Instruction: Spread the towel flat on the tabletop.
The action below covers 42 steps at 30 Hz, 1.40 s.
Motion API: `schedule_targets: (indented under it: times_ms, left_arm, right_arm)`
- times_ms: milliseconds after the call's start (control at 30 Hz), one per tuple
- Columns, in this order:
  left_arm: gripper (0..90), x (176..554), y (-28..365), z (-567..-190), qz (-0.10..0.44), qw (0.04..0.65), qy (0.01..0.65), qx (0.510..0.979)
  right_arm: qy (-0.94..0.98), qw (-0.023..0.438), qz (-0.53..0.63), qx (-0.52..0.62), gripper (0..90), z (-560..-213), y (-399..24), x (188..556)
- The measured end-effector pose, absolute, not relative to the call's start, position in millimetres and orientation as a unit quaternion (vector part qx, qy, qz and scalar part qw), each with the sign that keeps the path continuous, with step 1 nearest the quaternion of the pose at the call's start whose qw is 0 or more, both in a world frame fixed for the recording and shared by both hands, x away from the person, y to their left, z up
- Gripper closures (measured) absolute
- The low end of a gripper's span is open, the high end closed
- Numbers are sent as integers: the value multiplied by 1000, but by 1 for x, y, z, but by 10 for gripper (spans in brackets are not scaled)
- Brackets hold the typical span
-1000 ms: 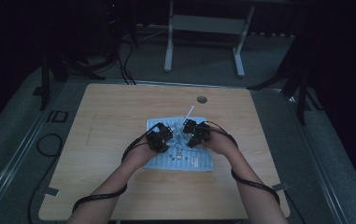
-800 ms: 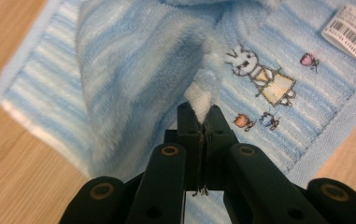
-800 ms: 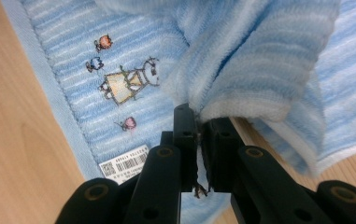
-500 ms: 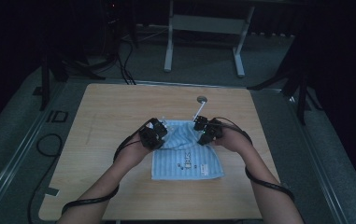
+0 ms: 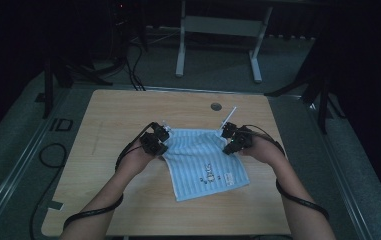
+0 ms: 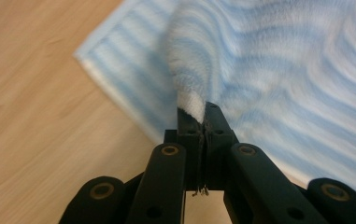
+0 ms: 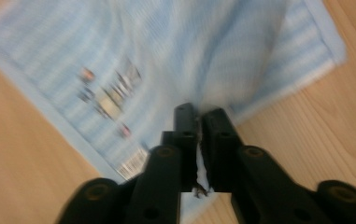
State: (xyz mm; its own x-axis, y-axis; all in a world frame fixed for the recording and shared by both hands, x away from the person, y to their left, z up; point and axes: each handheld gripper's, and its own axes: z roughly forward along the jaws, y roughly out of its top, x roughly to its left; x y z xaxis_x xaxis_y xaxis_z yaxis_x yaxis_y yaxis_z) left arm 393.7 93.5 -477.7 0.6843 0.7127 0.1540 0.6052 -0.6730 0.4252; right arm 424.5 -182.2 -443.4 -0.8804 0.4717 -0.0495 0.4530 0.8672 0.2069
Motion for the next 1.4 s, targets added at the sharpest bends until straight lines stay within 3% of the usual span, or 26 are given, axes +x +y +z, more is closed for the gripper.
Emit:
schedule_targets:
  times_ms: [200, 233, 267, 400, 500, 667, 900, 1400]
  left_arm:
    - [860, 407, 103, -495, 130, 164, 394, 895]
    - [825, 408, 104, -498, 123, 167, 401, 892]
    - [710, 409, 105, -499, 117, 167, 403, 892]
    - [467, 401, 102, -496, 125, 179, 400, 890]
    - [417, 387, 101, -487, 151, 186, 387, 890]
    - [412, 354, 99, -490, 121, 203, 364, 901]
    - [412, 322, 78, -522, 61, 191, 316, 927]
    - [386, 386, 67, -528, 58, 184, 320, 928]
  right_arm:
    - [964, 34, 70, 255, 899, -461, -194, 428]
    - [965, 34, 68, 253, 899, -464, -194, 427]
    - [964, 32, 70, 255, 895, -466, -194, 427]
    - [964, 36, 75, 254, 752, -470, -194, 429]
    - [963, 43, 72, 257, 682, -472, -194, 429]
    - [967, 36, 77, 241, 602, -485, -195, 413]
    - [973, 22, 68, 219, 636, -513, -196, 388]
    - [964, 38, 72, 252, 619, -517, -203, 412]
